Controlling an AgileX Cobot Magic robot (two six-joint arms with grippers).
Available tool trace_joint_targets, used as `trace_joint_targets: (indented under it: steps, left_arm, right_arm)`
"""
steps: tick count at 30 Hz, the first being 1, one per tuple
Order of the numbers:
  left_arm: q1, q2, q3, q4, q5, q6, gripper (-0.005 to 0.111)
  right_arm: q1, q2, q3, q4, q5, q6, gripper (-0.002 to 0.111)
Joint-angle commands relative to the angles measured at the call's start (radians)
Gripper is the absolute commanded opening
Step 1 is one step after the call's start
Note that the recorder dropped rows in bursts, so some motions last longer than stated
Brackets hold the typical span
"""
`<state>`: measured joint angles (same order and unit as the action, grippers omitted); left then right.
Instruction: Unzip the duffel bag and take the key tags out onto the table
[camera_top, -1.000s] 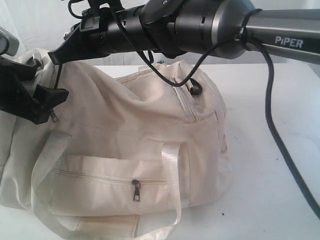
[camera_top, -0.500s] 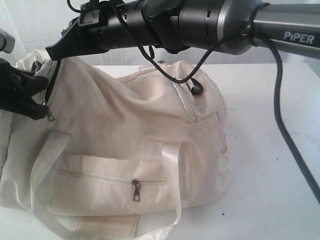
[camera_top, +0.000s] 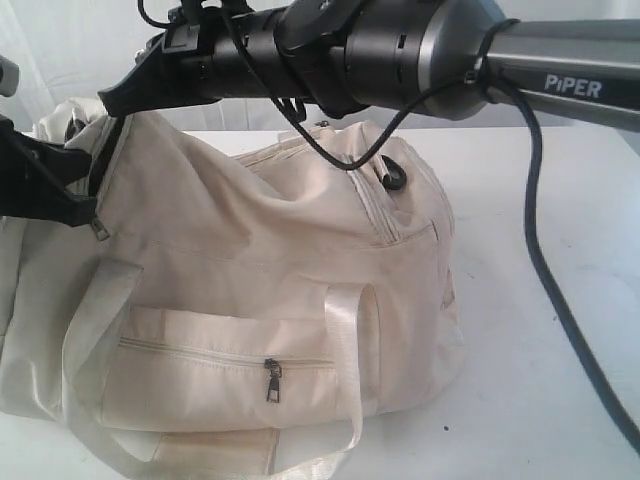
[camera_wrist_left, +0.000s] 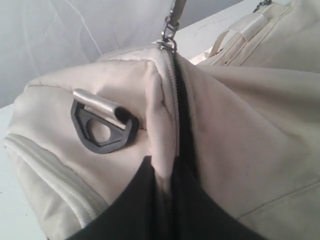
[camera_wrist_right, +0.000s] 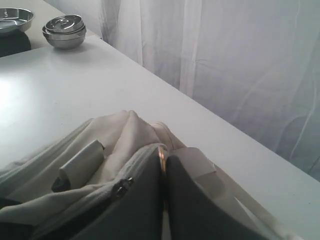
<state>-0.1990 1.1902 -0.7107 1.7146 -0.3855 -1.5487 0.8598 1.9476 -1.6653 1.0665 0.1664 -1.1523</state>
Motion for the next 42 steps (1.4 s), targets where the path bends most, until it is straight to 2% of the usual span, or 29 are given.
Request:
trace_joint_targets:
  steps: [1, 9, 14, 16, 26, 31, 35, 42]
  left_arm:
    - [-0.003, -0.031, 0.001, 0.030, 0.044, -0.156, 0.000]
    - [-0.003, -0.104, 0.001, 0.030, 0.117, -0.328, 0.000]
    - [-0.003, -0.112, 0.001, 0.030, 0.067, -0.447, 0.000]
    - [-0.003, -0.114, 0.001, 0.030, 0.034, -0.456, 0.000]
    - [0.000, -0.135, 0.001, 0.030, 0.055, -0.456, 0.000]
    - [0.000, -0.150, 0.001, 0.030, 0.160, -0.478, 0.000]
    - [0.000, -0.155, 0.001, 0.030, 0.298, -0.493, 0.000]
    - [0.000, -0.155, 0.001, 0.030, 0.425, -0.497, 0.000]
  right_arm:
    - [-0.013, 0.047, -0.053, 0.007, -0.098, 0.003, 0.000]
    - [-0.013, 0.144, -0.177, 0.007, -0.115, 0.003, 0.000]
    - [-0.020, 0.204, -0.244, 0.008, -0.132, 0.003, 0.000]
    - [-0.026, 0.227, -0.262, 0.008, -0.128, 0.003, 0.000]
    - [-0.089, 0.292, -0.268, 0.009, -0.102, 0.083, 0.000]
    - [-0.108, 0.307, -0.268, 0.009, -0.102, 0.086, 0.000]
    - [-0.119, 0.311, -0.268, 0.009, -0.102, 0.086, 0.000]
    - [-0.123, 0.309, -0.268, 0.009, -0.099, 0.086, 0.000]
